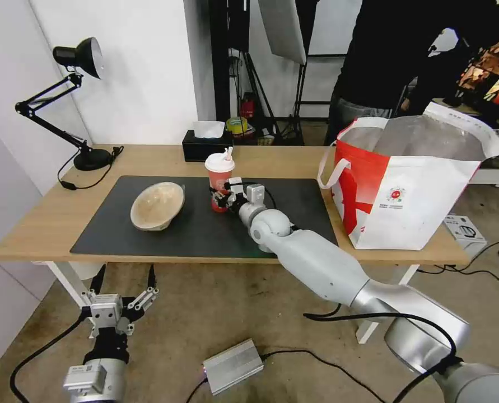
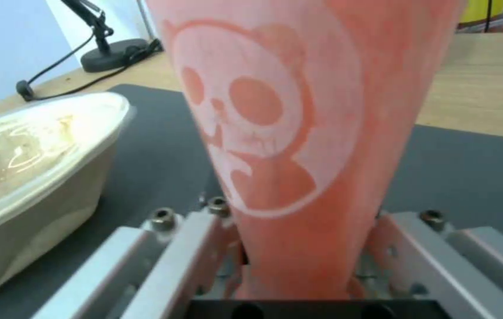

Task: Pick up the trash from the table and place it into the takeout bag.

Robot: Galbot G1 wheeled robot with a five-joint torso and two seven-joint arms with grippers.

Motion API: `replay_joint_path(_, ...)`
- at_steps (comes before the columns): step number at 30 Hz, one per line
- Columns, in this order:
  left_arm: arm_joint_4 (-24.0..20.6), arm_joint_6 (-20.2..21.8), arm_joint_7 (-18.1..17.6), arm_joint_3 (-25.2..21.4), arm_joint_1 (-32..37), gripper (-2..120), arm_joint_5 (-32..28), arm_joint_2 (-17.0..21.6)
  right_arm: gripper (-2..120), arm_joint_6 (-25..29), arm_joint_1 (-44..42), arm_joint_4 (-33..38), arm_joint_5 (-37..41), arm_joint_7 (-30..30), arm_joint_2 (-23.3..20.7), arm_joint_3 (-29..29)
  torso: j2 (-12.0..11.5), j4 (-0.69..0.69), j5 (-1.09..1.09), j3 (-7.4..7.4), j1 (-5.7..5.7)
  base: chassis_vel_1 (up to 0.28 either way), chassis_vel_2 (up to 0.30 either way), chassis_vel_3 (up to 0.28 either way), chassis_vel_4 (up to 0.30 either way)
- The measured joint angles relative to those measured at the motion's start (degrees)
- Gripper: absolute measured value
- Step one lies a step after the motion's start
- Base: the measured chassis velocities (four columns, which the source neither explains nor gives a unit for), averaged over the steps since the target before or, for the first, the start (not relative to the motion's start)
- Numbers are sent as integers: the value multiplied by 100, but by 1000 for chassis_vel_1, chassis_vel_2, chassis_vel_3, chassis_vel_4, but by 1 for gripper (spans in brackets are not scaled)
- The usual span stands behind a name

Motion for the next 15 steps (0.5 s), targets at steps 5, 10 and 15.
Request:
replay_joint_path(5,5,7,2,-1,-3,100,0,12,8,-18,3,186,23,72,-118,-36,0,0,0,0,0,0,0,0,0)
replay_joint_path(10,-5,11,3,-18,23,100,0,30,3,-120,36,596,79,158,-286,-58,0,0,0,0,0,0,0,0,0)
replay_joint_path(15,-9,11,3,-35,50,100,0,35,3,-270,150,1190,240,348,-498,-67,0,0,0,0,0,0,0,0,0)
